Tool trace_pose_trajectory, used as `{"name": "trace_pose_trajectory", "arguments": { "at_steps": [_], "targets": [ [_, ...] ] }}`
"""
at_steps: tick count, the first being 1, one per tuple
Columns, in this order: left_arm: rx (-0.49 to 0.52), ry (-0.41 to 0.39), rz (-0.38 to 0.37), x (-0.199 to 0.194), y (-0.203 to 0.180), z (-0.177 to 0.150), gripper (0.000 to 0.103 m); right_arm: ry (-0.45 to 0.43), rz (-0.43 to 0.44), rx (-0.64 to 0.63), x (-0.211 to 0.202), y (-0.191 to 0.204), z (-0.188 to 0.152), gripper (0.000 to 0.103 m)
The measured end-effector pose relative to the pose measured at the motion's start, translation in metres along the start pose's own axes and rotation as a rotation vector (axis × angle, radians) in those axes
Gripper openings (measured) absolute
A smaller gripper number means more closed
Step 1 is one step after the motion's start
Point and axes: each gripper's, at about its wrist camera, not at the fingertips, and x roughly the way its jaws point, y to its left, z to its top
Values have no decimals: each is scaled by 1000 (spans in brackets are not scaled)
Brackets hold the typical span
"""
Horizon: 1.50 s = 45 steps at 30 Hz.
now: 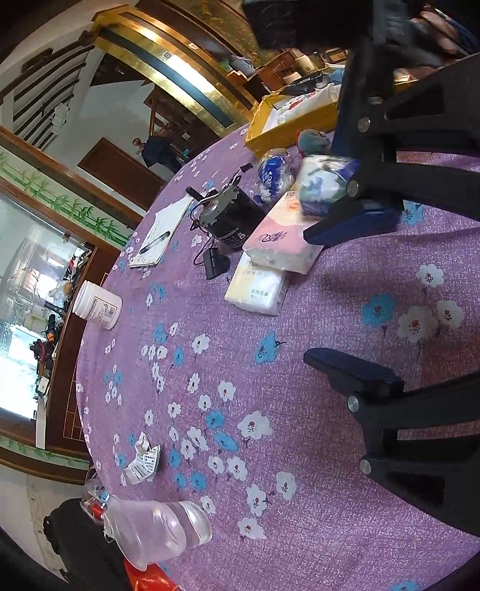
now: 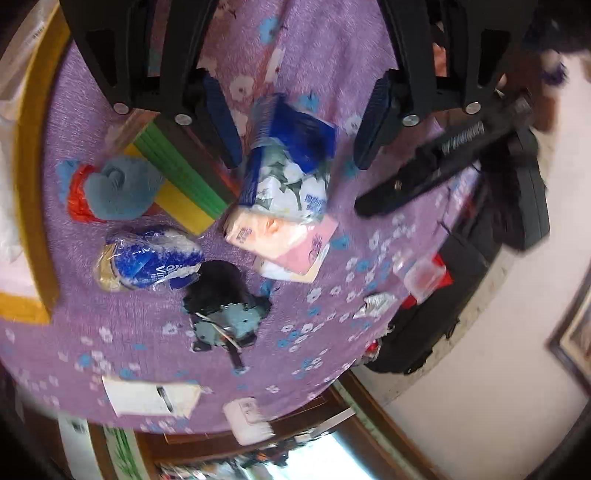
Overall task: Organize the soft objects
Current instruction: 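Grasp the blue-and-white tissue pack from the pile with the right gripper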
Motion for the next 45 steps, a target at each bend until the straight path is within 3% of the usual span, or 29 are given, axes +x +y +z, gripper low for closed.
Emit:
{"name": "trace_pose_trajectory", "arguments": {
  "at_steps": [2,6,13,15,16,17,21,25,28,31,34,35,38,41,43,45],
  "targets": [
    [0,1,1,0,0,0,57,-28,-70,-33,-4,6,-4,81],
    [-25,-16,11,-2,5,1,57,-40,-63,5,-1,6,-6,82],
    [-46,-14,10,-1,9,3,57,25,-160,53,26,19,-14,82],
    [-41,-19,13,-2,9,3,57,19,-199,32,31,21,-16,78],
    [-41,-20,14,-2,9,3,57,12,-212,15,32,23,-16,67],
    [-42,-22,14,-2,9,3,57,9,-214,-2,32,25,-16,64],
    [-49,-22,11,-3,10,3,57,-76,-230,-43,12,27,-5,62],
    [-44,-28,14,-3,9,3,57,-140,-351,-60,9,16,20,61],
    [-43,-35,20,-5,9,2,57,-132,-428,-63,24,6,35,61],
    [-44,-38,18,-5,9,3,57,-108,-381,-70,38,6,34,60],
    [-56,-40,11,-6,12,3,57,-33,-132,-65,46,18,22,58],
    [-60,-41,9,-6,13,3,57,-19,-99,-66,47,22,18,57],
    [-70,-47,6,-7,14,4,57,-68,-105,-68,31,23,11,57],
    [-62,-39,-3,-5,13,3,57,-171,-213,-75,11,18,7,56],
    [-41,-31,-20,-4,8,2,63,-229,-269,-70,1,15,3,56],
    [-6,-24,-41,-4,0,0,77,-279,-278,-38,-6,5,2,56]
  ]
}}
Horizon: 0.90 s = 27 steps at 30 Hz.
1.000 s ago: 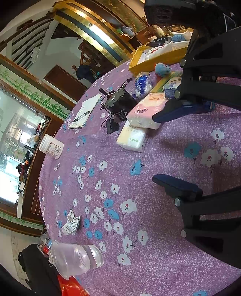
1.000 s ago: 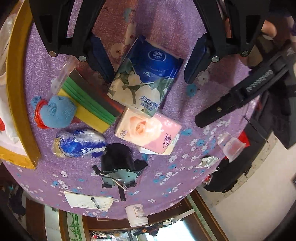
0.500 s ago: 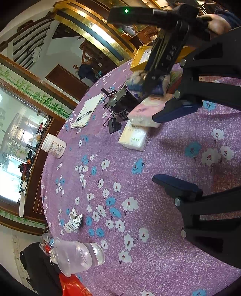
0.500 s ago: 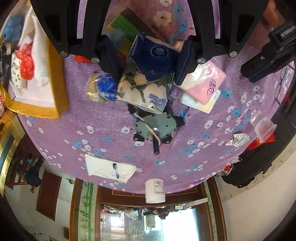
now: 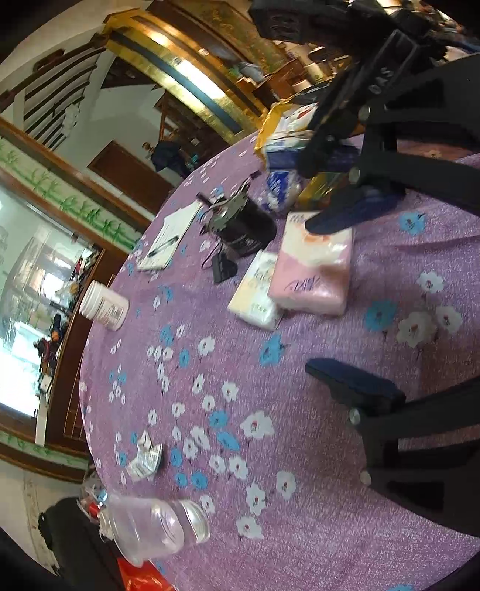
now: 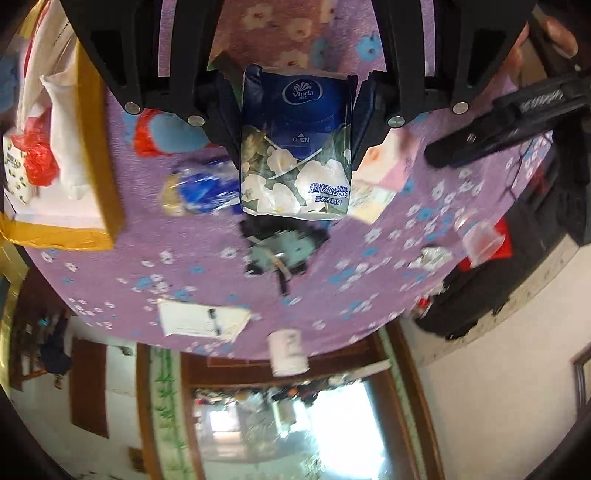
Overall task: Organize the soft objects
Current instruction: 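Grasp the blue-and-white tissue pack from the pile with the right gripper, then grasp the pink tissue pack with the left gripper while the right gripper holds the blue pack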
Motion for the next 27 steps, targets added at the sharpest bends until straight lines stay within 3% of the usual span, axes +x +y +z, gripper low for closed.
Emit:
{"name": "trace_pose_trajectory", "arguments": {
  "at_steps": [3,7,13,19,21,27],
  "targets": [
    [68,0,-4,-2,-14,-2,86,-45,34,50,0,-15,3,56],
    [159,132,-26,11,-31,0,92,-110,67,62,-10,-24,6,56],
    [171,207,73,40,-46,5,93,-124,123,126,-16,-36,6,56],
    [190,165,146,60,-51,2,93,-112,132,123,-16,-34,4,56],
    [188,165,144,61,-48,2,73,-101,120,112,-14,-32,3,57],
    [165,130,117,53,-43,4,72,-65,96,88,-6,-26,0,56]
  ]
}}
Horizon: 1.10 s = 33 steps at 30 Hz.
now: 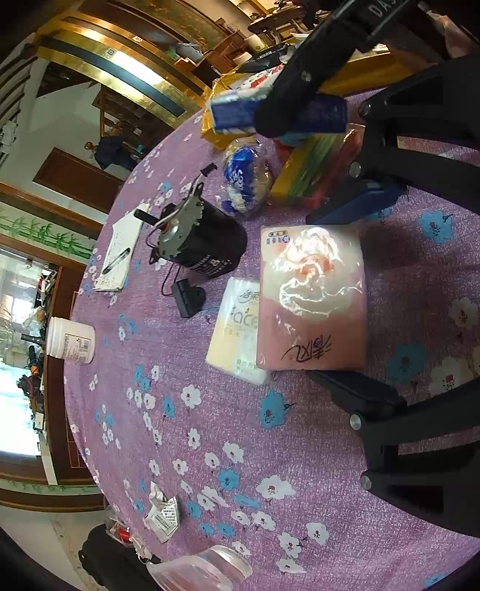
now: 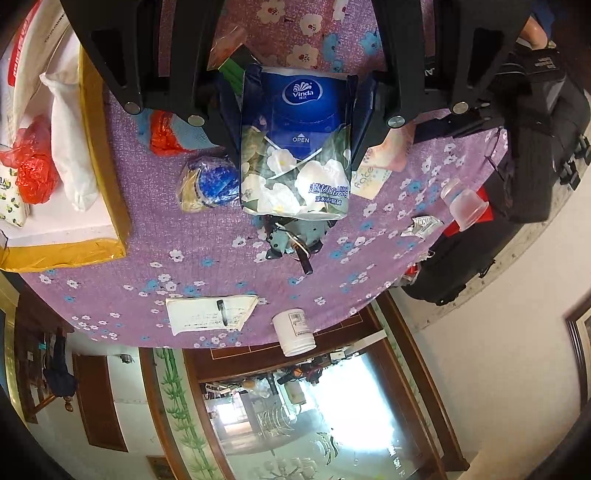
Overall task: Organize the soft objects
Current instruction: 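Grasp the pink tissue pack with the left gripper while the right gripper holds the blue pack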
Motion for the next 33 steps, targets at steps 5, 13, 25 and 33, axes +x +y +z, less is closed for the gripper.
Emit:
{"name": "trace_pose_trajectory", "arguments": {
  "at_steps": [5,13,25,33],
  "targets": [
    [12,-48,-11,-10,-3,0,72,0,-12,5,2,-3,0,56],
    [7,-82,-32,-20,-3,0,72,-5,-16,10,0,-3,1,56],
    [36,-132,-67,-30,-9,-1,72,-31,-12,38,-5,-8,4,56],
    [58,-138,-82,-30,-14,-1,72,-54,-9,73,-12,-14,7,56]
  ]
}}
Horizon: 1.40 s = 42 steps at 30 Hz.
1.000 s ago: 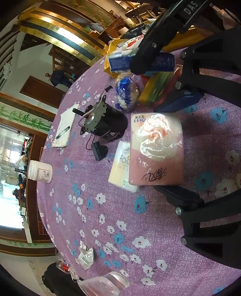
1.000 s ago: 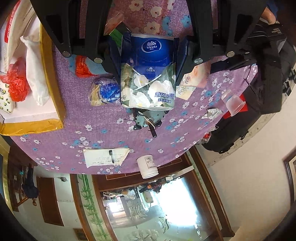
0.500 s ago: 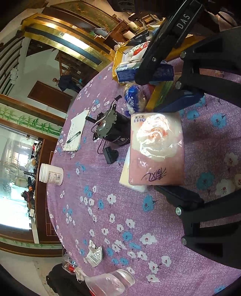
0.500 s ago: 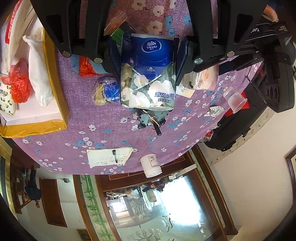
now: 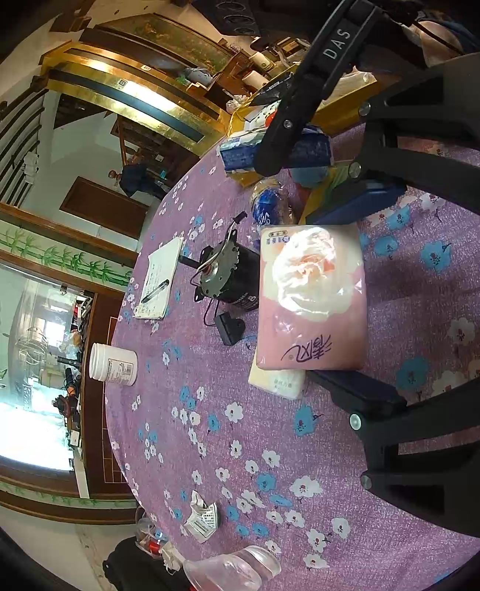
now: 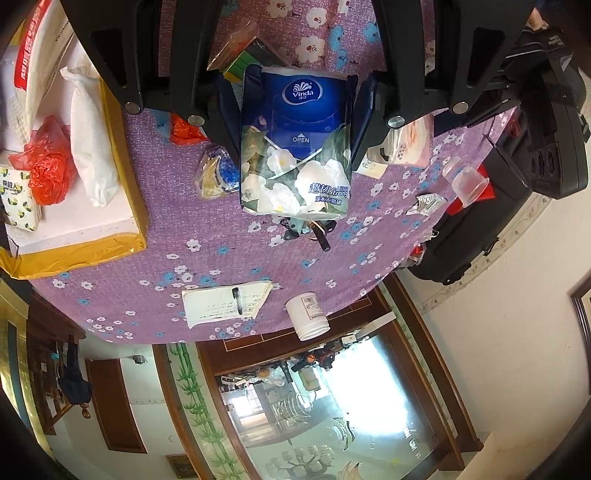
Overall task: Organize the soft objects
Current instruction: 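Grasp the pink tissue pack with the left gripper while the right gripper holds the blue pack, then release the pink pack into the tray with the left gripper while the right gripper releases the blue pack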
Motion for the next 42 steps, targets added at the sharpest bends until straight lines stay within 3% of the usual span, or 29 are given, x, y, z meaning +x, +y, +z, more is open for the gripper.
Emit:
{"name": "trace_pose_trajectory", "arguments": {
  "at_steps": [10,18,25,29,33,37,42],
  "targets": [
    [41,33,-6,-10,-26,-6,72,-9,16,39,-44,-17,7,56],
    [108,65,-93,-9,-85,3,72,-74,-5,128,-95,-67,13,56],
    [175,122,-187,22,-153,13,72,-119,-95,202,-133,-122,25,56],
    [201,171,-224,45,-186,16,72,-102,-179,218,-150,-157,40,56],
    [226,199,-243,67,-216,20,72,-36,-246,192,-141,-181,61,56],
    [256,235,-262,88,-241,17,72,63,-246,164,-112,-192,76,56],
    [286,250,-284,97,-250,7,72,135,-296,129,-75,-202,82,56]
  ]
}}
